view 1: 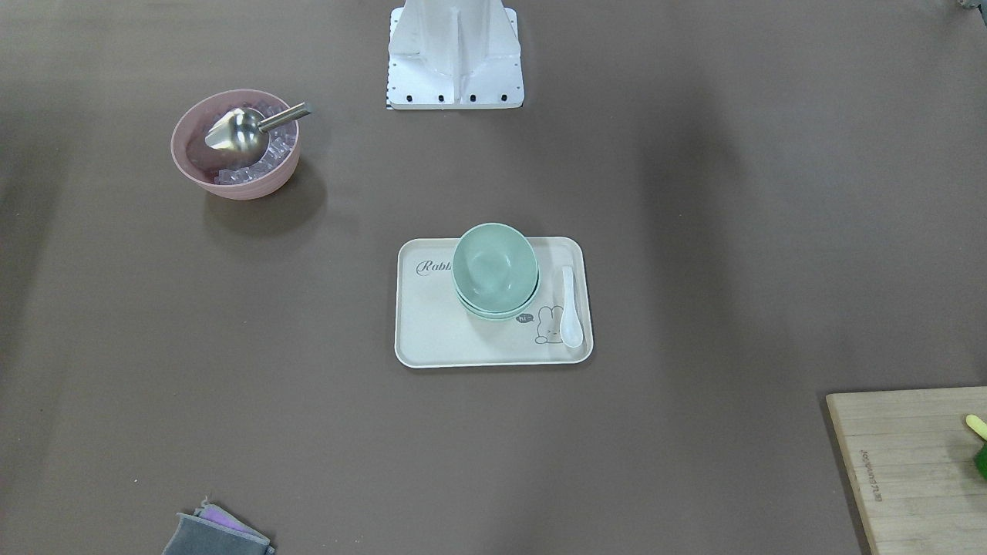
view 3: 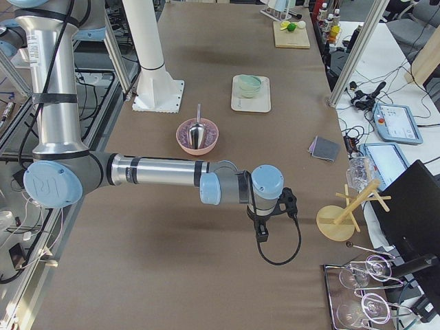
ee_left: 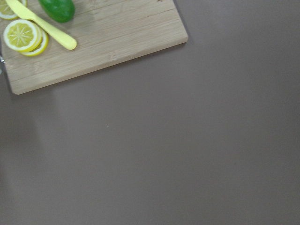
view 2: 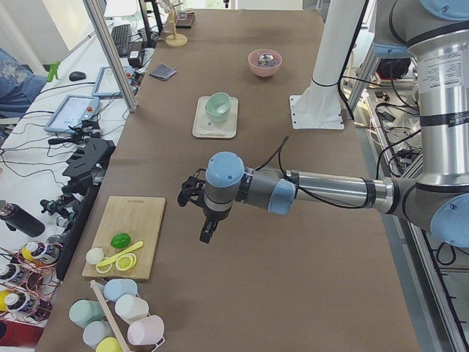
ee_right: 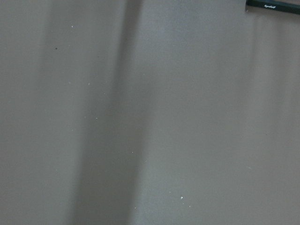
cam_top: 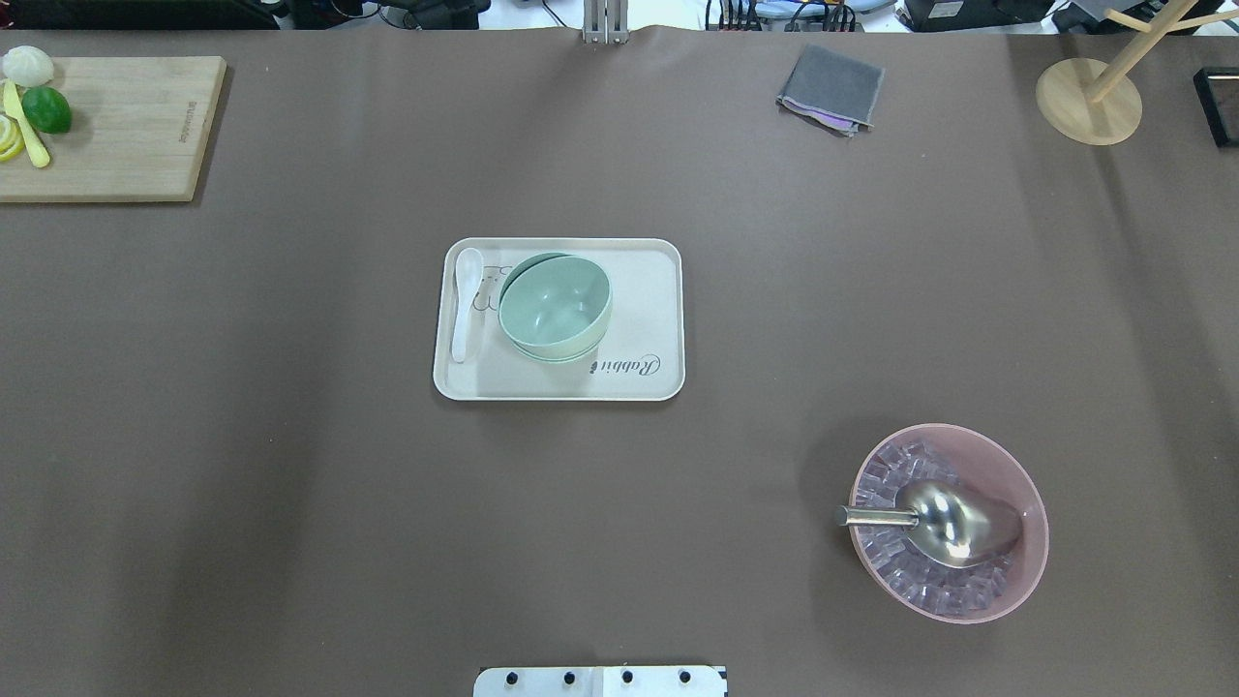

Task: Stack green bowls together

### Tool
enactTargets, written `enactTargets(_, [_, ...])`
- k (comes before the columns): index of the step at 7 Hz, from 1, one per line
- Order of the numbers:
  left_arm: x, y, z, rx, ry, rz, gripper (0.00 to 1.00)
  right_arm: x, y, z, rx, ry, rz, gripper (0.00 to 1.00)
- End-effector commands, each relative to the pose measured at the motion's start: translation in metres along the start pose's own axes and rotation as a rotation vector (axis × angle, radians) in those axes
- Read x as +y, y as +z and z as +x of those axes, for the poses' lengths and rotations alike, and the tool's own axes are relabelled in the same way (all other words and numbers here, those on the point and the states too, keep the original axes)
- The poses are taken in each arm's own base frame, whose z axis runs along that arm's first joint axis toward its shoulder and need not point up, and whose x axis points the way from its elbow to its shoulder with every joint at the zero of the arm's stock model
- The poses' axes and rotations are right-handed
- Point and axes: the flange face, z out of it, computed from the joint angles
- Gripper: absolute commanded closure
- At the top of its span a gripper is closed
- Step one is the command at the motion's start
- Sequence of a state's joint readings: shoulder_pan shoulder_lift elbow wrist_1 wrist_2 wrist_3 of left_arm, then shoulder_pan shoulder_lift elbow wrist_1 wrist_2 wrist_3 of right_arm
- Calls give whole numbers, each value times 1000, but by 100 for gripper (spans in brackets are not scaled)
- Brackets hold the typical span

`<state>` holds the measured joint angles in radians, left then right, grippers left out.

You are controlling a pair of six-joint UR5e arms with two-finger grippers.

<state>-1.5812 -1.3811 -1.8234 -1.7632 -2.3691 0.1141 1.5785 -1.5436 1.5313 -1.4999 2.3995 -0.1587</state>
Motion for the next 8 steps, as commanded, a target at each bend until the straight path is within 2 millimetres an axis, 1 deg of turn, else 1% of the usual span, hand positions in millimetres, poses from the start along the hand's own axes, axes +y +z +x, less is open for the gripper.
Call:
enactTargets(1, [27,7,-12,-17,-31,-33,2,5,0,1,1,-8,3,0])
enactTargets(3, [26,6,-13,-43,-33,-33,2,6,-1,-2,-1,-14,7,0])
enactTargets(4, [26,6,-11,-20,-28,-26,2,0,-5,-6,3,-25,15,0])
enactTargets(5, [22,6,-11,-25,-30,-27,2,1,-5,-5,3,-24,14,0])
enactTargets(6, [28,10,-15,-33,-38,-38,2,0,-5,-5,1,-24,14,0])
enactTargets(7, [28,8,-13,-25,-35,-34,2,0,-3,-6,0,-24,11,0])
enactTargets(8, [23,6,-10,-24,-25,-27,2,2,-2,-5,-1,-21,9,0])
